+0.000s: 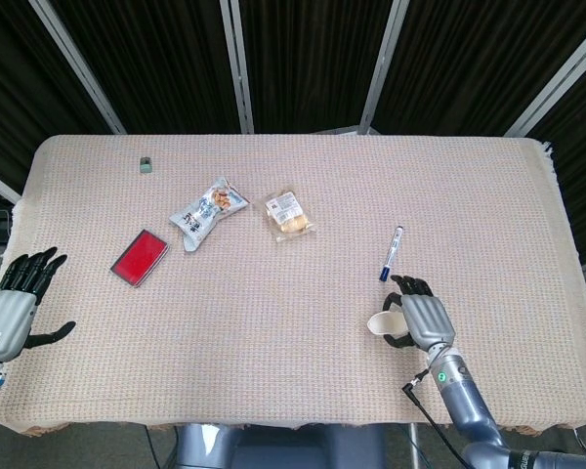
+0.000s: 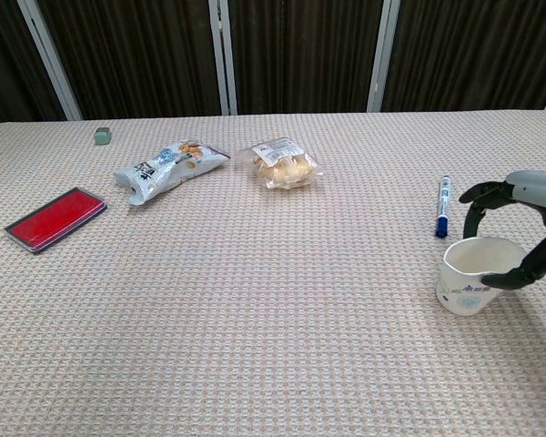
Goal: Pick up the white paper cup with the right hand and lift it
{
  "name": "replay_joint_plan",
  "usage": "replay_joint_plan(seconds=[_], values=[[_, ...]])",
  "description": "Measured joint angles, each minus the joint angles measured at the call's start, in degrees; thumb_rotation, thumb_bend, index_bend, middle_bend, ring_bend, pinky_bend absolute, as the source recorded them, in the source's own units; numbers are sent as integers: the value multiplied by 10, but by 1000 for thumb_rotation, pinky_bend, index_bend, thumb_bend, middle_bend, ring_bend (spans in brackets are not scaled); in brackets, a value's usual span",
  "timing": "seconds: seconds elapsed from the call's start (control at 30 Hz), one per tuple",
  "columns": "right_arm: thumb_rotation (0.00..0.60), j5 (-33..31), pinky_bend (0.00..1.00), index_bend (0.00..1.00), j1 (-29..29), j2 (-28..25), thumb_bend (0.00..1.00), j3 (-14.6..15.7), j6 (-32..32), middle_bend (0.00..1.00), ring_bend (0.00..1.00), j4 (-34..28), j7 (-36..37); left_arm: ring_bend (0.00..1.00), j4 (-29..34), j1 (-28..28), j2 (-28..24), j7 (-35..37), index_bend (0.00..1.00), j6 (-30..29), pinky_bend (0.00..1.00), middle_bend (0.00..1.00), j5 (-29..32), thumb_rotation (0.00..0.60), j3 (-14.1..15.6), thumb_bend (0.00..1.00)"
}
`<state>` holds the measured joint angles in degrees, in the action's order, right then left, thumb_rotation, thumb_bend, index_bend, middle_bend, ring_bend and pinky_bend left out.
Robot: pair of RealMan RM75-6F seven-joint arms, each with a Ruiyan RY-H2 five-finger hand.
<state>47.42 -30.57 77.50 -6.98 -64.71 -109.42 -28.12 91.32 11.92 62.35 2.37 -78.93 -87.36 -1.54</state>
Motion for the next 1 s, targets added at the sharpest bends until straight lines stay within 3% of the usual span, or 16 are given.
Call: replay_joint_plan(seconds=[0.4, 0.7, 1.0], values=[[600, 25, 0, 437, -8, 27, 141, -27, -15, 58, 0, -23, 36, 0, 1, 0, 0, -1, 0, 0, 0, 0, 1, 600, 0, 135], [600, -18, 0, 437, -32, 88, 142, -44, -24, 57, 0, 16, 21, 0, 0, 0, 0, 1, 0, 0, 0, 0, 2, 600, 0, 134], [600, -83, 0, 439, -42, 89, 144, -51, -16, 58, 0, 52, 8, 0, 1, 0, 0, 0, 0, 1, 0, 0, 3, 600, -1, 136]])
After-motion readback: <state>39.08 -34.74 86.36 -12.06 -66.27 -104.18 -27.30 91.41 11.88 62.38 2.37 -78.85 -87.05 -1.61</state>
